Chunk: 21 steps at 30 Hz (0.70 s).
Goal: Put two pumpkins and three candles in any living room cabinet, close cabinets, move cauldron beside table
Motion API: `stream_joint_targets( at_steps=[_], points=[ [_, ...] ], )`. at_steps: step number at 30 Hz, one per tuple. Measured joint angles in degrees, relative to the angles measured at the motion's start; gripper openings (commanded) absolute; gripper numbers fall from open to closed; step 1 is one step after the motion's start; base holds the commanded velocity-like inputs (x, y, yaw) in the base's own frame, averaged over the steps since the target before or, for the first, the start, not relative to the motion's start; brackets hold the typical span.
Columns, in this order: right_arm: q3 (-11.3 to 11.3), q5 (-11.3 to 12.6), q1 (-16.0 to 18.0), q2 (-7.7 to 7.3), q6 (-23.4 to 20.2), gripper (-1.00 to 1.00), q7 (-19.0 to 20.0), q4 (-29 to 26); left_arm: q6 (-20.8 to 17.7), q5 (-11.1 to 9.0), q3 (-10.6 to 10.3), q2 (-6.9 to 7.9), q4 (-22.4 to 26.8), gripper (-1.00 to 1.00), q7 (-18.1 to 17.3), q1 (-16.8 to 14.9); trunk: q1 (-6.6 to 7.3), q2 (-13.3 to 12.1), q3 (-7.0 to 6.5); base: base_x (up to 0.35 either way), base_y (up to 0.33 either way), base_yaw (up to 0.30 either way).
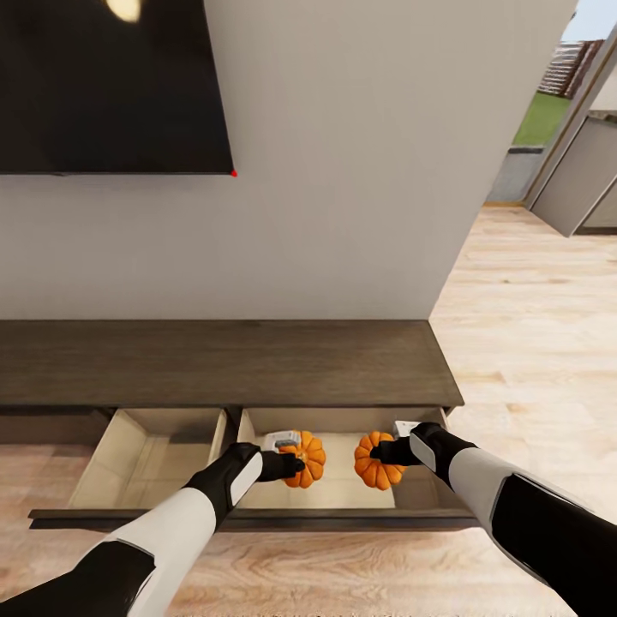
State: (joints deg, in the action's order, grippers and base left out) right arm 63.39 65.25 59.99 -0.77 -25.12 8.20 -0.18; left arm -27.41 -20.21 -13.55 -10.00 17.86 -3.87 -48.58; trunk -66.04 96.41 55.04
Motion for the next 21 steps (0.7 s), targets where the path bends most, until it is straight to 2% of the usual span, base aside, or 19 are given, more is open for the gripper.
stream_joint_targets(
  at_steps=[16,21],
  points=[
    [-0.02,0.03,-0.01,0.01,0.00,-1.00,0.11,-0.05,-1.11,0.01,-0.01,0.00,0.72,-1.00,0.06,0.01,0.00,0.00,1.48,0.000,0.000,0.000],
    [0.02,0.03,-0.27,0.01,0.00,-1.00,0.24,-0.05,-1.11,0.09,-0.01,0.00,0.72,-1.00,0.06,0.01,-1.10,1.99,2.84,0.000,0.000,0.000]
  ],
)
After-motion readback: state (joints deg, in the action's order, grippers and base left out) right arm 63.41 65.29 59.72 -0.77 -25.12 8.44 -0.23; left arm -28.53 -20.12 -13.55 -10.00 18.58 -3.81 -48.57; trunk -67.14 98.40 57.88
